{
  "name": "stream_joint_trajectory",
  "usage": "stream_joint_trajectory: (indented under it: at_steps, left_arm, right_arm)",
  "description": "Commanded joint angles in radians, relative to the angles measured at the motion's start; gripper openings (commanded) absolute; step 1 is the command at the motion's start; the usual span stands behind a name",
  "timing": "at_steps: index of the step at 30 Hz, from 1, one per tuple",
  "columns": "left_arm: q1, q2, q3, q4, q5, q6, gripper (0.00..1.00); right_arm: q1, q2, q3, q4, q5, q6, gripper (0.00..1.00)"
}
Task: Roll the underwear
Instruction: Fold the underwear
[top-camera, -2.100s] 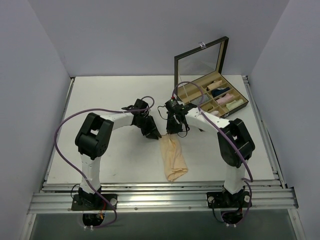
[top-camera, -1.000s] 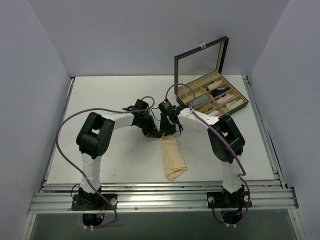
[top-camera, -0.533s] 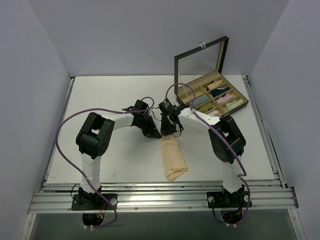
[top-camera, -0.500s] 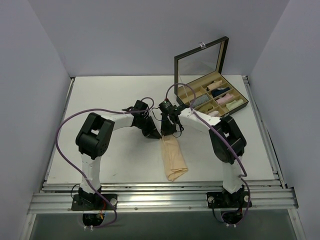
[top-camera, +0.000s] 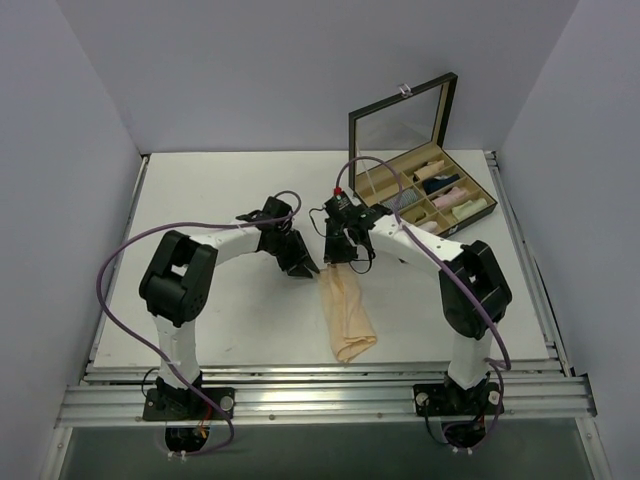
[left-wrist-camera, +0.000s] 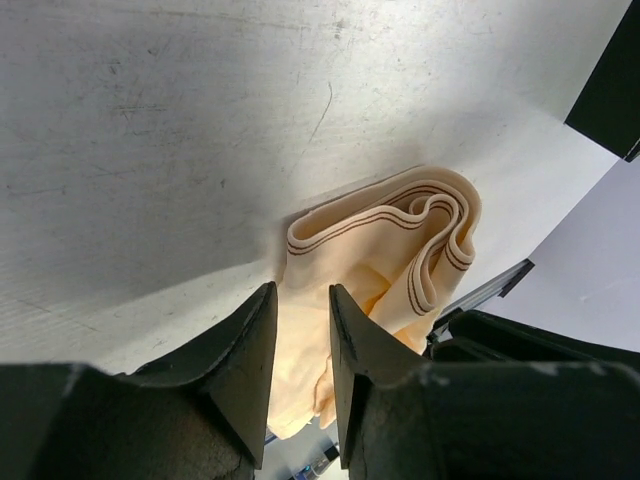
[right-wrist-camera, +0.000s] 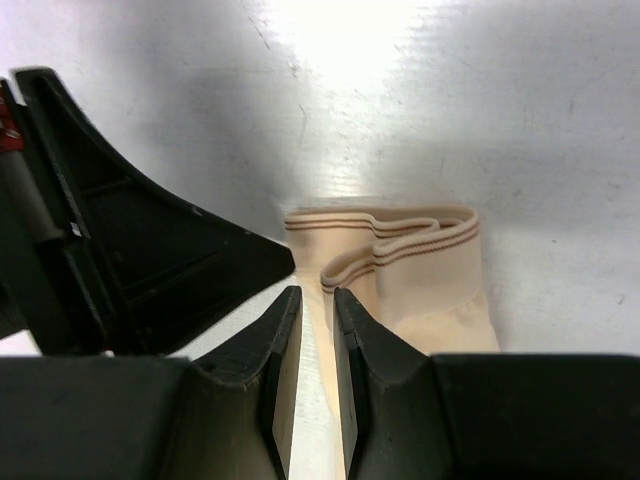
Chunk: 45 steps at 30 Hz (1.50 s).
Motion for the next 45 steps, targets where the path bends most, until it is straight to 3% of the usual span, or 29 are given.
stream_joint_trajectory:
  at_steps: [1,18,45]
  left_arm:
    - [0.007,-0.05,0.04,-0.032,-0.02,0.005,0.36]
    - [-0.016,-0.048,0.103,0.086,0.069,0.005,0.38]
    - [-0.048,0.029,0.082,0.045,0.048,0.015,0.33]
  right_arm:
    - [-0.007,-0.057,-0.04,-0.037,-0.003,-0.015,0.16]
    - [-0.037,-0.104,-0.072,-0.078,0.077,-0.081,0.18]
    - [-0.007,0.0,-0.077,-0.021,0.077,-0.089,0.24]
